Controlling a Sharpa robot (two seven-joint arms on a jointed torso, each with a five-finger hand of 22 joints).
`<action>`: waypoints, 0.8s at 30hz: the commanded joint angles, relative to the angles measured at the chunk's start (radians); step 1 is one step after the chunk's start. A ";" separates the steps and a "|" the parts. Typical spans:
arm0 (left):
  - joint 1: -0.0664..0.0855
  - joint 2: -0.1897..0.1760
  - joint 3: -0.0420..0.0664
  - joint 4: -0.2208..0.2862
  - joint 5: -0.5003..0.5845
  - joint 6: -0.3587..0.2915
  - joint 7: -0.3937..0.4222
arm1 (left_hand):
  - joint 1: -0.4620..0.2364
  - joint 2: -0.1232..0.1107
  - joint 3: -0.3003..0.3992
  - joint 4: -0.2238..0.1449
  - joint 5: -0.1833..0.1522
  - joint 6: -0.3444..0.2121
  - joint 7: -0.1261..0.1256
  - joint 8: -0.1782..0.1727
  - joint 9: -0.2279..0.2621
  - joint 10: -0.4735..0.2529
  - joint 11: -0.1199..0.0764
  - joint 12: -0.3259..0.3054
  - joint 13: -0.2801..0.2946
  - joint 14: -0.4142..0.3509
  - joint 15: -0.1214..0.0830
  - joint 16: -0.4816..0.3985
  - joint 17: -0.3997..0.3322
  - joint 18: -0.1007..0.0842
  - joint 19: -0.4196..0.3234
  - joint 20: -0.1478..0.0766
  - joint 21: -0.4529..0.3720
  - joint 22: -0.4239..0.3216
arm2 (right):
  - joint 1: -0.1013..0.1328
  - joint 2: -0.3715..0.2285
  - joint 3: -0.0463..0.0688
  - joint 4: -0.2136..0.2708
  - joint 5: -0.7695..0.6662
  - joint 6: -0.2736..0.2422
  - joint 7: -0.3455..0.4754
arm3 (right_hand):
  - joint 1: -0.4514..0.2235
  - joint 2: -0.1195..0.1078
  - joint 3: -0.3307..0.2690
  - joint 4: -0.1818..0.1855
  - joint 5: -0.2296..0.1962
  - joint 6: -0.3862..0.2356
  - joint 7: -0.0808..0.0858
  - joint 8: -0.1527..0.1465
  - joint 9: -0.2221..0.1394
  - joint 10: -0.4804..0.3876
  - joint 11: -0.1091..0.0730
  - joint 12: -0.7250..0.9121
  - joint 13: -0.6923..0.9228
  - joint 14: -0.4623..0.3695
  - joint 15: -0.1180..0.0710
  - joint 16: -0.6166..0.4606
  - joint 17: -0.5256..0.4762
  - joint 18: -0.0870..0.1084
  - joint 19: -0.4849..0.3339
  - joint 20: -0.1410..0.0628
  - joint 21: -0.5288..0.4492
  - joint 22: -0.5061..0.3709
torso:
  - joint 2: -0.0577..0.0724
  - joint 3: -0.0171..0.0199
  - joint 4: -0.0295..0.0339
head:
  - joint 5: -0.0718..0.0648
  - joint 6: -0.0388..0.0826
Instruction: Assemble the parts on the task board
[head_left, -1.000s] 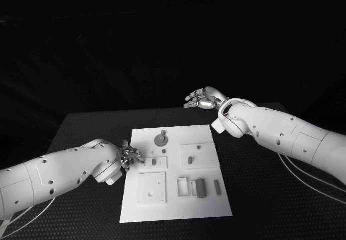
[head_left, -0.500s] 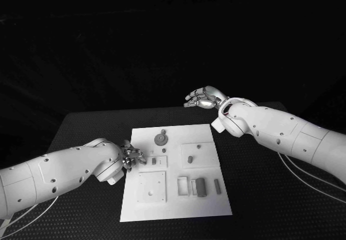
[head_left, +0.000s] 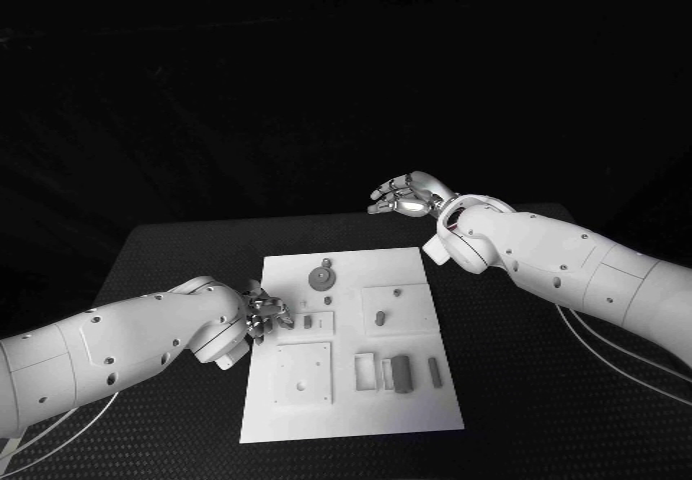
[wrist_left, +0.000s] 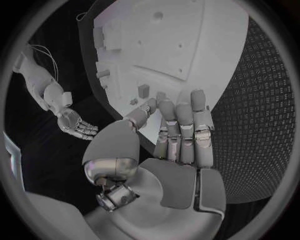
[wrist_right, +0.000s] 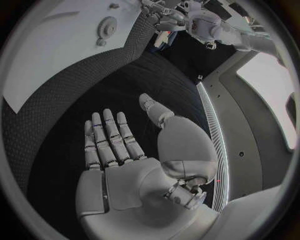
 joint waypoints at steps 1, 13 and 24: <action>-0.001 0.002 0.000 0.001 -0.014 0.016 -0.003 | 0.005 0.010 0.004 0.000 0.000 0.031 -0.019 0.076 0.105 0.015 -0.019 0.001 0.001 0.005 0.000 0.001 -0.001 -0.006 0.004 0.000 0.007 0.020 | 0.000 0.000 0.000 0.001 0.000 0.011 0.008 | -0.009 -0.002 0.002 0.005 -0.002 -0.005 0.064 0.006 -0.001 0.007 0.003 -0.004 -0.002 0.006 0.003 -0.004 -0.002 -0.015 0.003 0.003 -0.005 0.001 | 0.000 -0.0008 0.0002 | -0.001 -0.001; -0.001 -0.001 0.000 -0.001 -0.032 0.022 -0.006 | 0.003 0.002 0.003 0.000 -0.002 0.031 -0.019 0.076 0.104 0.015 -0.019 0.001 0.002 0.005 0.000 0.001 -0.001 -0.006 0.003 0.000 0.007 0.020 | 0.000 -0.003 0.000 0.002 0.000 0.011 0.008 | -0.008 -0.002 0.002 0.005 -0.002 -0.005 0.064 0.006 -0.001 0.007 0.003 -0.005 -0.002 0.006 0.003 -0.004 -0.002 -0.015 0.003 0.003 -0.005 0.002 | 0.000 -0.0009 0.0008 | -0.001 -0.001; -0.001 -0.002 0.000 -0.003 -0.046 0.013 -0.006 | 0.003 0.000 0.004 0.000 -0.001 0.032 -0.019 0.076 0.104 0.015 -0.019 0.001 0.002 0.005 0.000 0.000 -0.001 -0.006 0.003 0.000 0.007 0.020 | -0.001 -0.003 0.000 0.003 0.000 0.012 0.008 | -0.008 -0.002 0.002 0.005 -0.002 -0.005 0.064 0.007 -0.001 0.007 0.003 -0.006 -0.003 0.006 0.003 -0.004 -0.002 -0.015 0.003 0.003 -0.006 0.002 | 0.000 -0.0007 0.0010 | -0.001 -0.002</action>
